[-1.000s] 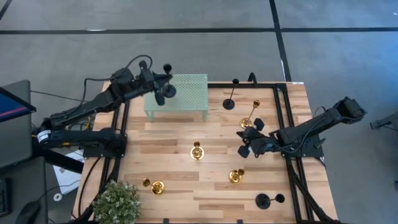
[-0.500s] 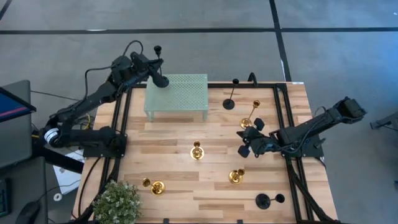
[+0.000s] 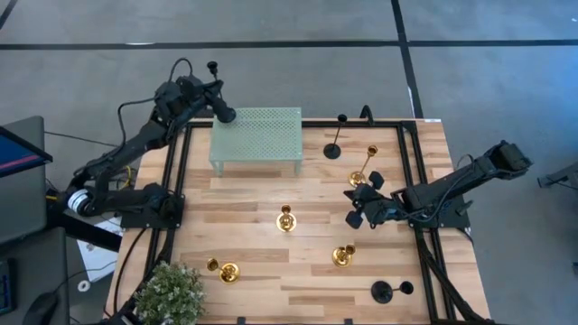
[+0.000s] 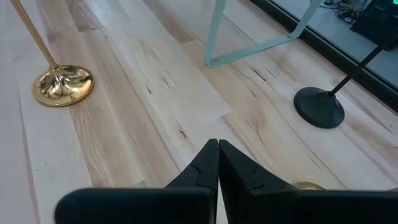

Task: Pick & Place candle stick holders
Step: Put the black candle holder on the shelf

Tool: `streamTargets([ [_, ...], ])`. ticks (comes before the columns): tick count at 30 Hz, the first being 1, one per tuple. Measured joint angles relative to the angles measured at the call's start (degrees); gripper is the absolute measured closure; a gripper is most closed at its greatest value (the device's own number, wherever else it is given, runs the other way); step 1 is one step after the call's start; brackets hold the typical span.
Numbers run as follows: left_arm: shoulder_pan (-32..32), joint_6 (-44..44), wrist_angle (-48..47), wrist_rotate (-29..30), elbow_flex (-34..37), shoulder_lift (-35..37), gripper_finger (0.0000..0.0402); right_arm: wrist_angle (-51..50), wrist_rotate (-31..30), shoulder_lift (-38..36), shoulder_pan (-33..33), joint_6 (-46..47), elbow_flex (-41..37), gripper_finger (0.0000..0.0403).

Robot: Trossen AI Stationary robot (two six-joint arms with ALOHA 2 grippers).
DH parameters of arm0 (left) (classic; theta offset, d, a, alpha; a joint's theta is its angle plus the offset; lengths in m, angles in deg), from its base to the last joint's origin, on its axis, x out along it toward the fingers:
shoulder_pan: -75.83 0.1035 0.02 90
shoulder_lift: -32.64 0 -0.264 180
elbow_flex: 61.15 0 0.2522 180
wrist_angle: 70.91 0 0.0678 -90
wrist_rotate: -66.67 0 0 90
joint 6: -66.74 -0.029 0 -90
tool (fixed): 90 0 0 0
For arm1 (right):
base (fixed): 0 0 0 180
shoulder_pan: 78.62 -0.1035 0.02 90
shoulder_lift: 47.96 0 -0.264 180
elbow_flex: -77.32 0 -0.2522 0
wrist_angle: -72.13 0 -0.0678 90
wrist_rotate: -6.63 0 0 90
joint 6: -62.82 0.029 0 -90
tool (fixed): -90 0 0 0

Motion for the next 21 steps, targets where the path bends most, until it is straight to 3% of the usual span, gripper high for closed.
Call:
streamTargets([
  [3, -0.05, 0.02, 4.81, -0.15, 2.00, 1.43, 0.0388, 0.02, 0.00, 0.00, 0.00, 0.00, 0.00, 0.0403],
  [21, -0.24, -0.57, 4.00, 0.03, 4.35, 1.49, 0.0388, 2.73, -0.47, 0.00, 0.07, -1.98, 0.01, 0.0403],
])
